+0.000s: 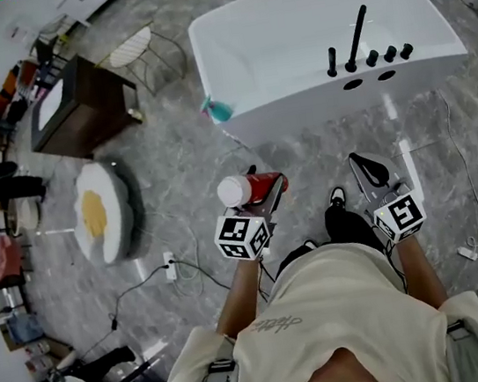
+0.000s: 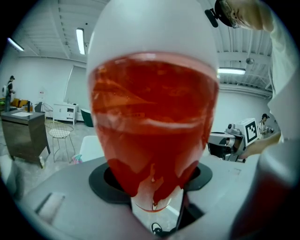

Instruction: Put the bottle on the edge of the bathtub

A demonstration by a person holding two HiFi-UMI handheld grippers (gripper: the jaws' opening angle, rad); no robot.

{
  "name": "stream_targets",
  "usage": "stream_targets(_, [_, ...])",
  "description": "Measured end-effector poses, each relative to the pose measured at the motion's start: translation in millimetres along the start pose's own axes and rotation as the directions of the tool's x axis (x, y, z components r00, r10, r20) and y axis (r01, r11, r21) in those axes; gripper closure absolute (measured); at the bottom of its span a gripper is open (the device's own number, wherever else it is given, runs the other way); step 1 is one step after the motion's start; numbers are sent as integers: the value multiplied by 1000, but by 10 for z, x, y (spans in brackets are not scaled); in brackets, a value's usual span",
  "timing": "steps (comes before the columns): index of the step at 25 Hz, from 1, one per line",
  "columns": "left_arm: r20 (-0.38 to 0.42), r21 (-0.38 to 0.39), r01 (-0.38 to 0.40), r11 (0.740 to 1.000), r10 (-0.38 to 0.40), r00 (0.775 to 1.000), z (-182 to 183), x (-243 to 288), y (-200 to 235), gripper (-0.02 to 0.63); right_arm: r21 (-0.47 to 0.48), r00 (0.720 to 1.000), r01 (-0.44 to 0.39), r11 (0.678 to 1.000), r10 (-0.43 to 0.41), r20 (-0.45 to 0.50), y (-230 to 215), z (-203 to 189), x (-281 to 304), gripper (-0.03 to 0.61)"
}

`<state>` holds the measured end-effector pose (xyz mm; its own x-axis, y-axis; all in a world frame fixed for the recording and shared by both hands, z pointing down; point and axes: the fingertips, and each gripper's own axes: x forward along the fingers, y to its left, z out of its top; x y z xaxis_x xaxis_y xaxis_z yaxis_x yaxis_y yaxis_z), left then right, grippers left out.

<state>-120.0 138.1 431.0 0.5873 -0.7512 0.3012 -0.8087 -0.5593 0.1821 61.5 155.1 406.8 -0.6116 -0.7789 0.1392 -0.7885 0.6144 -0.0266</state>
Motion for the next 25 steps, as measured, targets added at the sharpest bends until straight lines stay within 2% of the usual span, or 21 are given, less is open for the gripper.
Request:
stream_targets(6, [33, 8, -25, 1000, 25, 999, 434, 622, 49, 318, 1, 1000, -11, 1000, 11, 18, -731, 57, 269, 577])
stream_targets(11, [31, 12, -61, 998, 61, 998, 619, 838, 96, 318, 28, 999, -51, 998, 51, -2, -985, -1, 425, 577])
stream_targets(21, [-12, -38, -125, 991, 124, 992, 506, 1008, 414, 317, 98, 993, -100, 990, 106, -54, -1145, -162, 834, 577])
stream_targets(25, [-31, -44, -121, 992, 120, 992, 417, 1081, 590, 316, 87, 990, -108, 990, 116, -80, -1134, -151, 1027, 577])
